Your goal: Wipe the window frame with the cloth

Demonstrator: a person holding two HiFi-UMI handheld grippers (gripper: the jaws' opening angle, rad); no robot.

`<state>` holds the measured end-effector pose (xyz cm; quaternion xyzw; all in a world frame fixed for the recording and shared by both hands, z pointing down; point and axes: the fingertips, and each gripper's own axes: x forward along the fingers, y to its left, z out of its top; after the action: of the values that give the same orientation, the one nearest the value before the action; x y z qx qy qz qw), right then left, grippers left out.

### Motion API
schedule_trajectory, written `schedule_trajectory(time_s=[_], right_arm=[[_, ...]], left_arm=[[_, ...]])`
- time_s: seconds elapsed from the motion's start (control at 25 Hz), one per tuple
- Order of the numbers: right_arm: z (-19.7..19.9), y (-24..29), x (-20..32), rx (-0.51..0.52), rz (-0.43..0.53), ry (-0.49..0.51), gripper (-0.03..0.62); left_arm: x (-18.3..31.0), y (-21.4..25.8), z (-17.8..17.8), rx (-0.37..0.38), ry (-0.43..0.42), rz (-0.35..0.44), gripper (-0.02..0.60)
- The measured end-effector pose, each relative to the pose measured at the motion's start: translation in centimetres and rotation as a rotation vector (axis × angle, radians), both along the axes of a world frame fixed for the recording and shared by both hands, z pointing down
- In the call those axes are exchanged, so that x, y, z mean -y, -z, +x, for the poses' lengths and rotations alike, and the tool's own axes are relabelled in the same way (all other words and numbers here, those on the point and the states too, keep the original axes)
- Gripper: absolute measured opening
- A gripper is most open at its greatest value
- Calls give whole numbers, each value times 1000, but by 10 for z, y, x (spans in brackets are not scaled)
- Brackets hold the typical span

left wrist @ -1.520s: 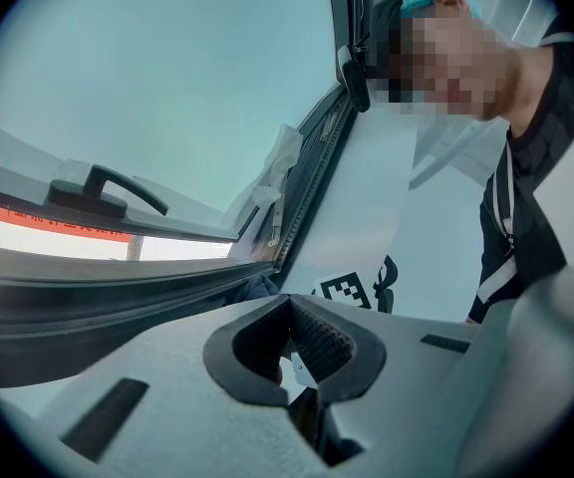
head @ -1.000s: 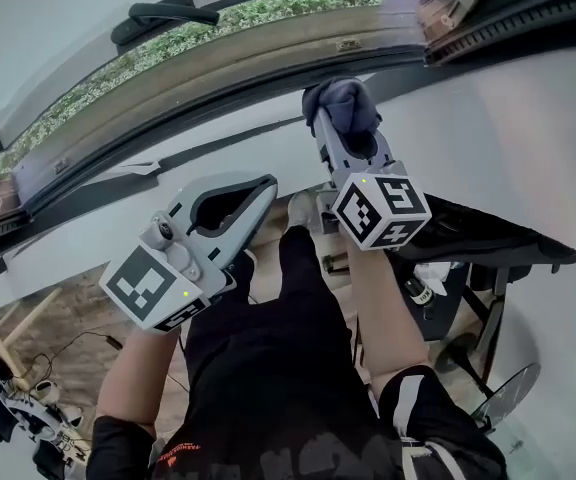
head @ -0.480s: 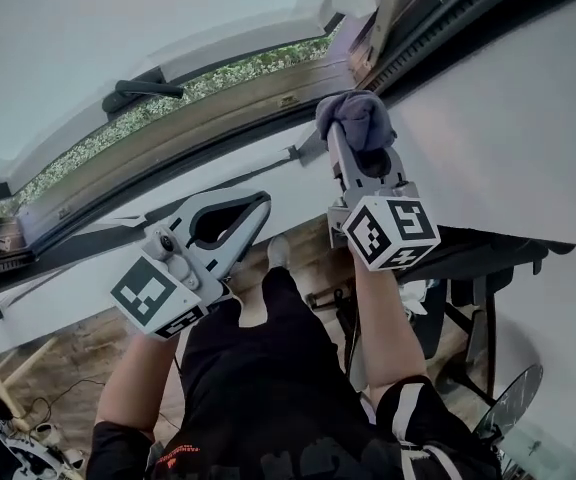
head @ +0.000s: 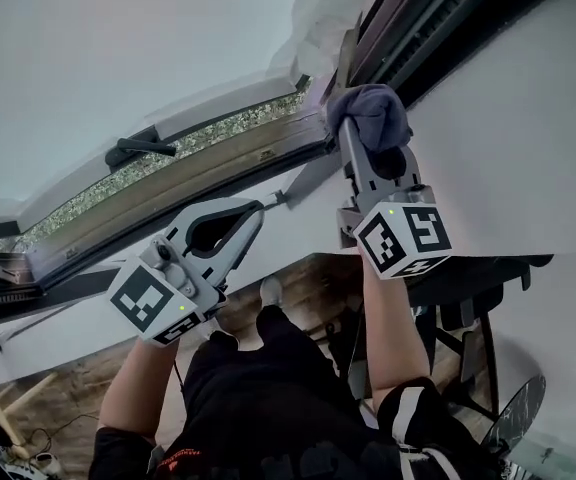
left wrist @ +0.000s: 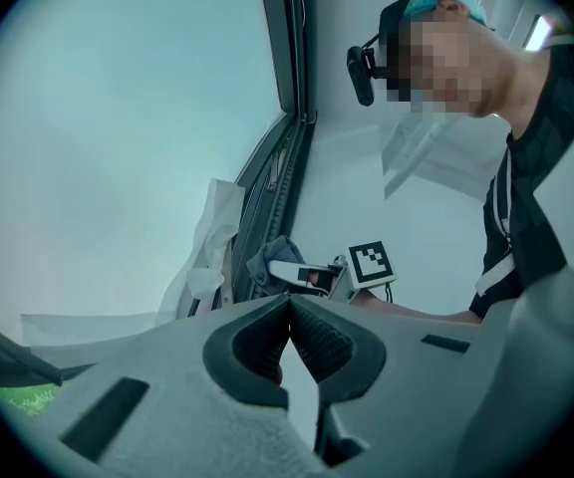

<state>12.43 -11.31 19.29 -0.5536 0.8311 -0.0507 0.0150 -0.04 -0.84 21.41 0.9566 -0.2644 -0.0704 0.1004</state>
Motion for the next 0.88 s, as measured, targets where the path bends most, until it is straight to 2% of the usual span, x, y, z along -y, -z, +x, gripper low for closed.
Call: schedule_trajectory(time_s=[0.44, 0.88], right_arm=[[10, 34, 26, -21, 48, -5, 106], [16, 24, 35, 30, 9, -34, 106]], left_arm=[[29, 8, 6, -18, -2, 11, 20], [38, 1, 1, -13, -15, -5, 20]])
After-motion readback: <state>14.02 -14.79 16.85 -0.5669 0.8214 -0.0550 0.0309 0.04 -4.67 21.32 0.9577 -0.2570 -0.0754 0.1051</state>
